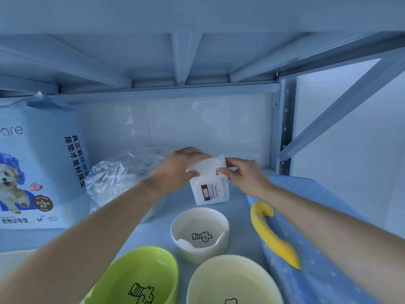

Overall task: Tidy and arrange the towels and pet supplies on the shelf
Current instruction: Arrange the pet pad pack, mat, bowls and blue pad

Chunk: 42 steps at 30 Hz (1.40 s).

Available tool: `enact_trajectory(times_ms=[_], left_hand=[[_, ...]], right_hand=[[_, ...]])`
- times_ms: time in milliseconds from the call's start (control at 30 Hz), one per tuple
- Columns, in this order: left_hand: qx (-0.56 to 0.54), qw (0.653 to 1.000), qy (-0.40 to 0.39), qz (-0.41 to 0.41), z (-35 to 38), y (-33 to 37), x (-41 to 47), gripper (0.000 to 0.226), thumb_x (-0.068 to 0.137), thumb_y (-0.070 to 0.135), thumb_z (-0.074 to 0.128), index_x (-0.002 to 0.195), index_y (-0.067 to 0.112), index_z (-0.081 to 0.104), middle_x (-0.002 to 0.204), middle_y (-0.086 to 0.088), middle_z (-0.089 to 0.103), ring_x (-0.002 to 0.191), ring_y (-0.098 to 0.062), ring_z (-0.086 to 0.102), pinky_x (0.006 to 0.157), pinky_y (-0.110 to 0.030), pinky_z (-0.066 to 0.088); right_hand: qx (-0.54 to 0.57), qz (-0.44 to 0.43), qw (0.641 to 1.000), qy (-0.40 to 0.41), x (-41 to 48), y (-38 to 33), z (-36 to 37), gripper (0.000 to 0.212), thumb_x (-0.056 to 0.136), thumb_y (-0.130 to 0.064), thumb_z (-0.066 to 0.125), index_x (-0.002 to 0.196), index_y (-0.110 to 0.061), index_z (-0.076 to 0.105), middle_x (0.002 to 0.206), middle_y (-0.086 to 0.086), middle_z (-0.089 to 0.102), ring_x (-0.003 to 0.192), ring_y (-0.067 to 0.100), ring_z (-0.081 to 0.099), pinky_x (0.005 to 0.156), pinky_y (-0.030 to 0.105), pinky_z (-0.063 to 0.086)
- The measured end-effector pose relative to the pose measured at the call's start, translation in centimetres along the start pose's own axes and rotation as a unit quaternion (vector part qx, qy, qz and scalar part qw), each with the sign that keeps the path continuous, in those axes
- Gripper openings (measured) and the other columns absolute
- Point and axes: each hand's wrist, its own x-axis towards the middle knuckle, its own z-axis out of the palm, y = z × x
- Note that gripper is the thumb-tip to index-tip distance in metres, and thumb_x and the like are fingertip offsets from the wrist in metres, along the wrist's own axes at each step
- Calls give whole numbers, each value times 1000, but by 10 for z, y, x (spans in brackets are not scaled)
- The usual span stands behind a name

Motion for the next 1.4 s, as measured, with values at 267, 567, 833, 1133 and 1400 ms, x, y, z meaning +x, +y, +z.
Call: enact_trajectory(times_ms=[267, 567, 833, 1133, 1400], left_hand=[[71, 996, 31, -37, 6, 2, 10, 51, 90, 10, 53, 134, 34, 46, 134, 10, 47, 122, -13, 44, 96, -28, 41], [126, 992, -7, -18, 18, -6, 2, 62, 95, 14, 46, 145, 38, 19, 152, 14, 21, 139, -10, 20, 101, -29, 36], [172, 985, 1, 1, 19, -10, -17, 61, 92, 9, 48, 145, 30, 27, 157, 7, 3, 144, -13, 5, 94, -38, 45], [133, 980, -147, -16, 47, -26, -18, 72, 90, 2, 39, 147, 36, 11, 149, 20, -25, 137, -17, 29, 93, -33, 46], [129, 974, -183, -37, 53, -24, -10, 74, 88, -2, 37, 149, 32, 10, 152, 6, -28, 117, -25, 50, 77, -29, 45]], right_hand=[[-43, 38, 997, 58, 10, -11, -1, 32, 91, -36, 57, 113, -14, 64, 110, 2, 68, 91, 23, 66, 84, 39, 51], [-255, -178, 946, 89, -9, -6, 7, 38, 77, -14, 73, 113, -12, 60, 112, 11, 50, 88, 27, 56, 61, 39, 54], [-262, -125, 956, 49, 2, 1, 7, 54, 81, -20, 70, 132, -18, 50, 133, 7, 39, 111, 25, 49, 83, 43, 51], [-231, -69, 969, -56, 7, 8, 6, 66, 86, -22, 65, 143, -22, 34, 157, -1, -2, 134, 15, 35, 102, 34, 39], [-259, -40, 957, -125, 16, 13, 9, 77, 91, -23, 58, 150, -24, 9, 153, -1, -29, 138, 22, 32, 103, 37, 39]])
